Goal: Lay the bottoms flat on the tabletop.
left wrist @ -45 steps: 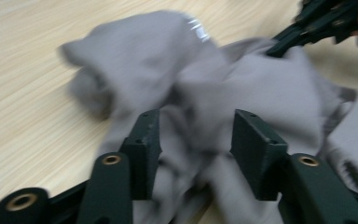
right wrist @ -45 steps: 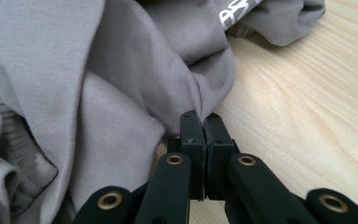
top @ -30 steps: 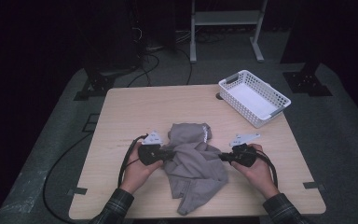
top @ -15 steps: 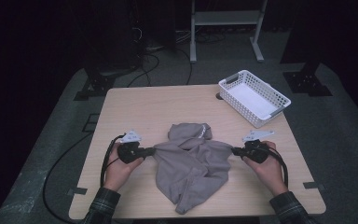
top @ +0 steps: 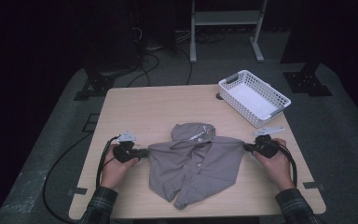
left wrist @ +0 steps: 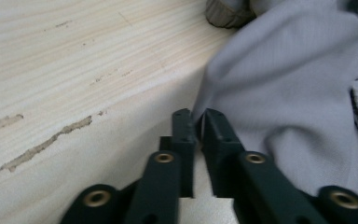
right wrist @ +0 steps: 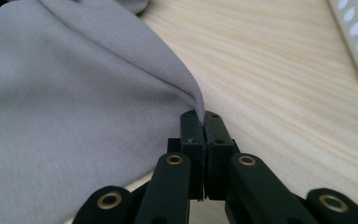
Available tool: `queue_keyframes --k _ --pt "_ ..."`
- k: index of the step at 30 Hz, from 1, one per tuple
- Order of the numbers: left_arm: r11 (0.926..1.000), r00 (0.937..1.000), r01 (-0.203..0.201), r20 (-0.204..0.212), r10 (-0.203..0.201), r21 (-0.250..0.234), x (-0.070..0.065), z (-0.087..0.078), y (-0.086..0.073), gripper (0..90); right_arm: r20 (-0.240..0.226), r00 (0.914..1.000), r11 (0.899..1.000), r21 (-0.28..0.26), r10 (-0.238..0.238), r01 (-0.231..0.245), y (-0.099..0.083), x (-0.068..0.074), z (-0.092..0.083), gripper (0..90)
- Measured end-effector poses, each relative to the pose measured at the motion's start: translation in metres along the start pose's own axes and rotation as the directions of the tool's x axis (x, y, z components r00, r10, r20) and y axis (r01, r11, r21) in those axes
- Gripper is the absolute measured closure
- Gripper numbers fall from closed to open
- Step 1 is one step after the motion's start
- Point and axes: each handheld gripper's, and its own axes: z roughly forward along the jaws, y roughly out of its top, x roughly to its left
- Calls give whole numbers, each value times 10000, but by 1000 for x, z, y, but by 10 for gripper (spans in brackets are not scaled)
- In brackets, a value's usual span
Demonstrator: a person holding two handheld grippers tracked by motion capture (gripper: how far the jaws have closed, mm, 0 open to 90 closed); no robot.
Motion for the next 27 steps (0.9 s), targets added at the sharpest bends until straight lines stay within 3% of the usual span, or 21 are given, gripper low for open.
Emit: queue_keyframes --k 3,6,9,12,20,23,25,27 --pt "9980 9997 -230 -72 226 -593 -7 -10 10 667 76 10000 10000 -80 -32 33 -2 1 1 732" --pt "9928 9982 -589 28 595 -1043 -20 -15 22 580 90 9999 9985 -540 -87 91 -1 5 -6 623" --pt "9856 9935 -1091 168 1122 -1288 -36 -11 33 532 226 9996 9934 -1132 -184 208 1 15 -17 533" --pt "9796 9872 -1515 300 1567 -1323 -51 -1 43 522 -53 9993 9892 -1422 -376 364 -1 25 -24 503" --pt "9645 9671 -2405 585 2478 -1089 -77 34 69 530 -1008 9911 9890 -1286 -869 737 0 53 -14 483" --pt "9605 9608 -2683 514 2723 -740 -77 45 74 536 -1346 9849 9897 -1073 -1089 948 -2 62 -9 477" --pt "9620 9614 -2676 505 2703 -545 -76 53 76 558 -1517 9817 9901 -979 -1151 1009 -3 67 -6 478" --pt "9599 9588 -2802 461 2804 -95 -75 60 77 623 -1626 9783 9898 -829 -1282 1160 -3 72 -2 477"
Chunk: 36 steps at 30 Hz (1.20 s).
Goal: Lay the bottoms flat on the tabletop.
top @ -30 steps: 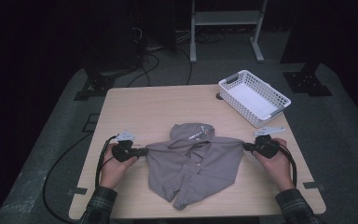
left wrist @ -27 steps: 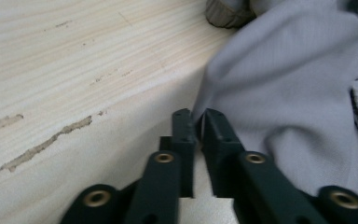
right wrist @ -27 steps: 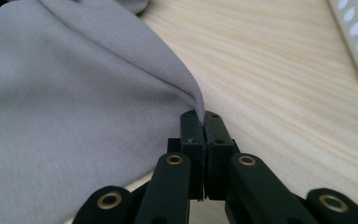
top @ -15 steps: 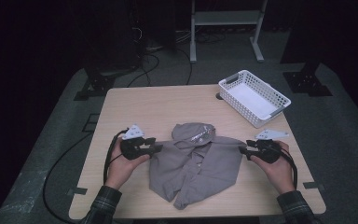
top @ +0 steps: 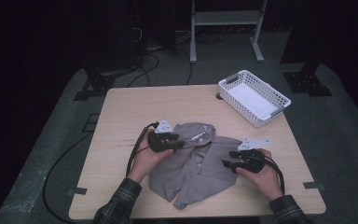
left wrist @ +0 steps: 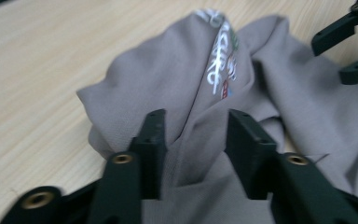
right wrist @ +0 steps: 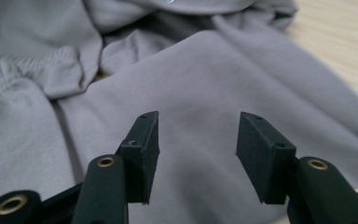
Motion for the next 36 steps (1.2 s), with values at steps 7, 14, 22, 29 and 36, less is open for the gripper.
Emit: queue_keyframes --k 7,14,22,29,36 --pt "9969 9976 693 10 -694 366 4 3 -5 899 -114 9979 9954 709 -644 651 -1 9 16 478" --pt "9816 9864 1585 602 -1528 -1066 11 -28 -3 900 141 9984 9950 848 -544 530 -2 5 17 490" --pt "9571 9706 2390 131 -2402 -1636 36 -62 -25 900 332 9975 9938 943 -622 588 -3 1 15 517" --pt "9371 9444 3108 -595 -3233 -1589 63 -78 -54 900 514 9970 9938 981 -573 520 -2 -1 15 522" --pt "9163 9051 3820 -1515 -3973 -1206 88 -88 -83 899 674 9968 9942 1015 -432 362 -2 -4 14 535"
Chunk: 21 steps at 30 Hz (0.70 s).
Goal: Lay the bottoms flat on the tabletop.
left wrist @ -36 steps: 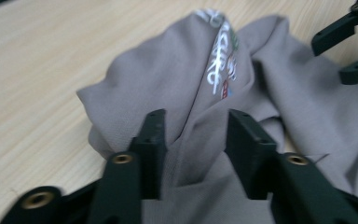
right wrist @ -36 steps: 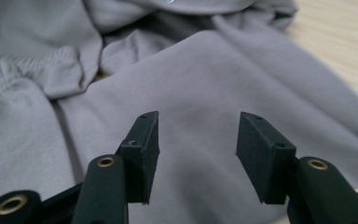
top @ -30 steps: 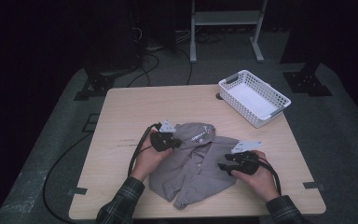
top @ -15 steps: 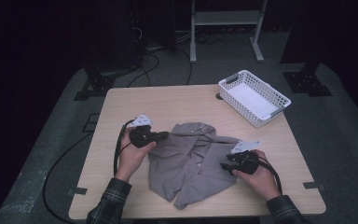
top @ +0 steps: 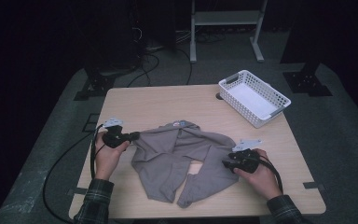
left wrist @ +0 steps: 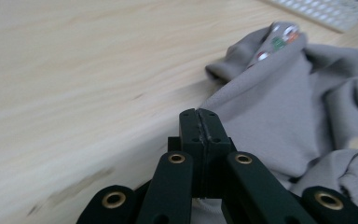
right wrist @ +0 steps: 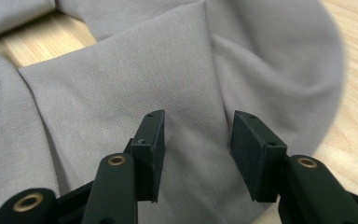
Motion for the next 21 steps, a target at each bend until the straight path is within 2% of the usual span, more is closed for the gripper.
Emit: queue_keyframes --k 5,9,11,15,18,21 --pt "9947 9982 500 -360 -469 902 12 10 -12 893 27 10000 10000 -19 7 -7 0 -1 0 535" --pt "9849 9967 226 -812 -88 1717 11 19 -16 881 27 10000 10000 -41 27 -27 0 -1 0 535" --pt "9773 9953 25 -956 182 2118 9 24 -18 875 34 10000 10000 -45 23 -23 0 -1 0 535" --pt "9751 9961 -163 -805 349 2211 3 28 -17 878 78 10000 10000 -71 42 -41 0 -2 1 535" --pt "9773 9991 -195 -319 268 2112 -6 34 -17 877 135 9998 9999 -71 136 -135 0 -4 0 534" --pt "9772 9992 -392 42 391 2089 -19 42 -15 868 338 9990 9996 -39 289 -288 -1 -10 -1 529"
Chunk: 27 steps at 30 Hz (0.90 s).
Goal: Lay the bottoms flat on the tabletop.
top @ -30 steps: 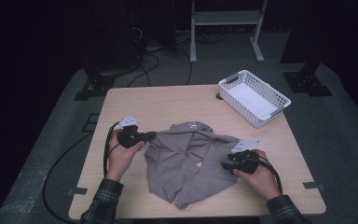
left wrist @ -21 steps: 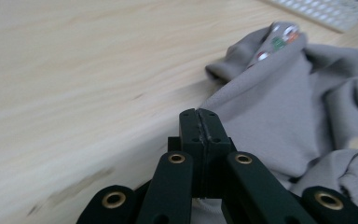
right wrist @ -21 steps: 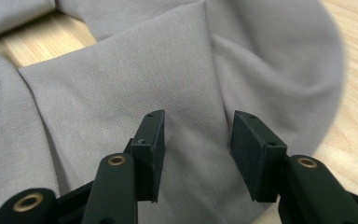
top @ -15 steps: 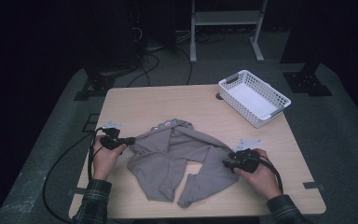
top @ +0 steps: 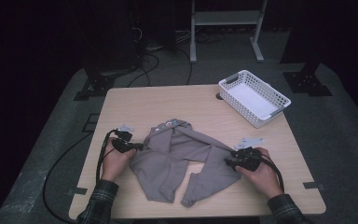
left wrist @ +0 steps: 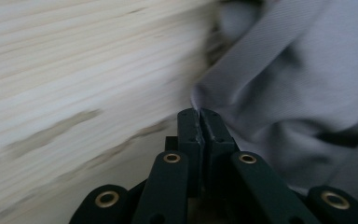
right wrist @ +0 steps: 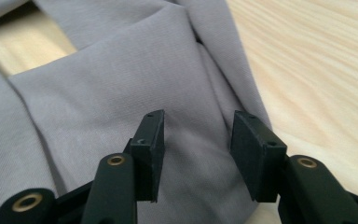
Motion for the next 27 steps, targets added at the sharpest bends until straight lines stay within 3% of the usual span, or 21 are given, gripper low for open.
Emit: queue_keyframes --k 5,11,16,20,25,27 --pt "9994 9977 -335 590 336 -33 -22 14 7 865 377 9982 9989 -85 466 -463 -3 -16 -2 525" --pt "9978 9908 -659 1187 658 -35 -50 31 18 861 707 9954 9978 81 646 -653 -5 -28 -8 547" --pt "9946 9830 -1039 1515 1040 -85 -72 45 28 836 292 9971 9936 -910 704 -675 1 -21 -24 553" --pt "9931 9824 -1116 1463 1158 -367 -71 38 31 771 -277 9979 9879 -1429 577 -611 3 -11 -33 545" --pt "9895 9845 -886 1407 1044 -1143 -56 12 31 635 -593 9979 9867 -1588 259 -350 6 -2 -36 520" --pt "9866 9875 -859 1199 1028 -1388 -46 -1 28 594 -826 9964 9865 -1607 194 -325 6 0 -38 512"
